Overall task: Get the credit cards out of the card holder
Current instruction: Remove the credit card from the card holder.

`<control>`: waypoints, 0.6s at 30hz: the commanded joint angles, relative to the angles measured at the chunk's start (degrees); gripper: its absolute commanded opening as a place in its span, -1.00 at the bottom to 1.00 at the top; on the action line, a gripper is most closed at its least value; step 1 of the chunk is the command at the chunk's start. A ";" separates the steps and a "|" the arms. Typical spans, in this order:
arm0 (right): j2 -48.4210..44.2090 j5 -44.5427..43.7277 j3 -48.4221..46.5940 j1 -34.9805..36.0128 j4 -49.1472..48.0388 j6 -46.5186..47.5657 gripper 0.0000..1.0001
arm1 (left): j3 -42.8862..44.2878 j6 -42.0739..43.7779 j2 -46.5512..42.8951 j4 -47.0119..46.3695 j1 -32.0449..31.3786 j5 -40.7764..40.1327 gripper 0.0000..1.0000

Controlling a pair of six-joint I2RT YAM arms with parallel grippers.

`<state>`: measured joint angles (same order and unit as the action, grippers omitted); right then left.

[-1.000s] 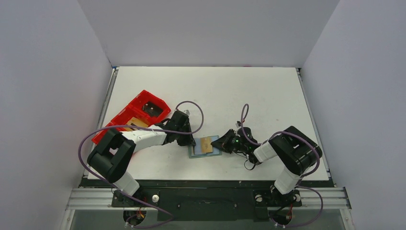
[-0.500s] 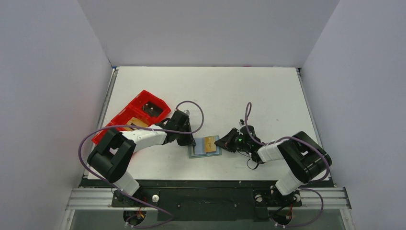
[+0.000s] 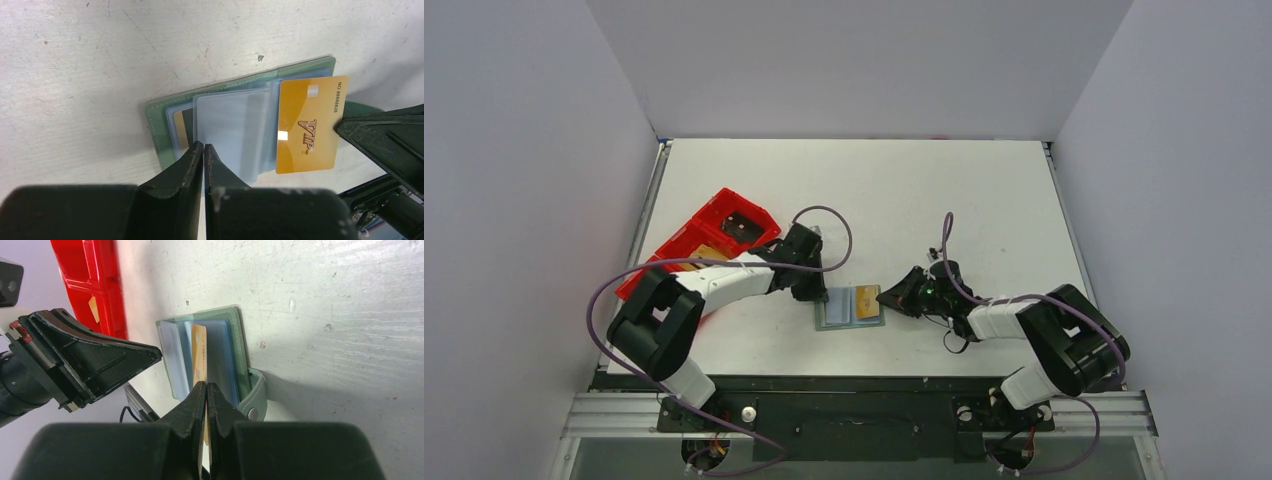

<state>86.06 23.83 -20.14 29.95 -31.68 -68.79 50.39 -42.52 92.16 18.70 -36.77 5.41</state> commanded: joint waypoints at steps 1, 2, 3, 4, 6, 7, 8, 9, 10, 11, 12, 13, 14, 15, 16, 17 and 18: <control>-2.79 -0.39 -0.87 -0.58 0.70 1.50 -1.00 | 4.56 1.85 -2.32 3.09 -0.35 -0.51 -0.90; -3.08 -0.29 -0.96 -0.60 0.73 1.40 -1.00 | 5.12 1.86 -2.73 3.32 -0.35 0.06 -0.83; -3.46 -0.17 -1.06 -0.55 0.78 1.23 -1.00 | 5.36 1.80 -3.02 3.43 -0.37 0.40 -0.78; -3.63 -0.14 -1.10 -0.58 0.86 1.18 -1.00 | 5.89 1.67 -3.54 3.47 -0.40 1.03 -0.65; -4.15 -0.02 -1.30 -0.63 1.22 0.99 -1.00 | 6.21 1.35 -4.47 3.24 -0.36 2.23 -0.47; -4.52 0.11 -1.52 -0.61 1.33 0.89 -1.00 | 6.08 1.11 -5.00 2.99 -0.29 2.85 -0.34; -4.69 0.18 -1.63 -0.60 1.64 0.82 -1.00 | 5.88 0.55 -5.29 1.95 0.11 4.76 -0.31; -4.96 0.41 -1.91 -0.60 1.72 0.71 -1.00 | 5.10 0.22 -5.65 0.48 0.34 6.00 -0.26; -5.13 0.64 -2.00 -0.64 1.78 0.51 -1.00 | 4.60 -0.68 -5.84 -0.54 0.90 8.61 -0.25; -5.49 0.79 -2.31 -0.66 1.79 0.33 -1.00 | 3.43 -1.23 -6.07 -2.80 1.40 9.90 -0.20; -5.70 0.98 -2.42 -0.67 1.80 0.07 -1.00 | 2.80 -2.34 -6.18 -4.03 1.76 12.39 -0.18; -6.03 1.05 -2.59 -0.71 1.80 -0.11 -1.00 | 1.80 -2.98 -6.24 -6.15 2.00 13.56 -0.15; -6.32 1.37 -2.81 -0.74 1.80 -0.51 -1.00 | 1.24 -4.38 -6.22 -7.24 2.55 15.86 -0.13; -6.76 1.51 -2.89 -0.81 1.71 -0.70 -1.00 | 0.13 -5.01 -6.23 -9.59 2.79 16.87 -0.10; -6.99 1.73 -3.02 -0.84 1.64 -1.12 -1.00 | -0.34 -6.23 -6.17 -10.72 3.29 18.81 -0.09; -7.54 1.87 -3.13 -0.90 1.63 -1.27 -1.00 | -1.27 -6.82 -6.00 -12.95 3.55 19.75 -0.07; -7.78 2.10 -3.32 -0.88 1.67 -1.65 -1.00 | -1.66 -7.93 -5.84 -13.84 3.97 21.16 -0.06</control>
<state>81.23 24.82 -20.97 29.56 -28.42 -69.30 50.87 -46.02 87.33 13.72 -34.30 18.26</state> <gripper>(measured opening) 0.003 0.461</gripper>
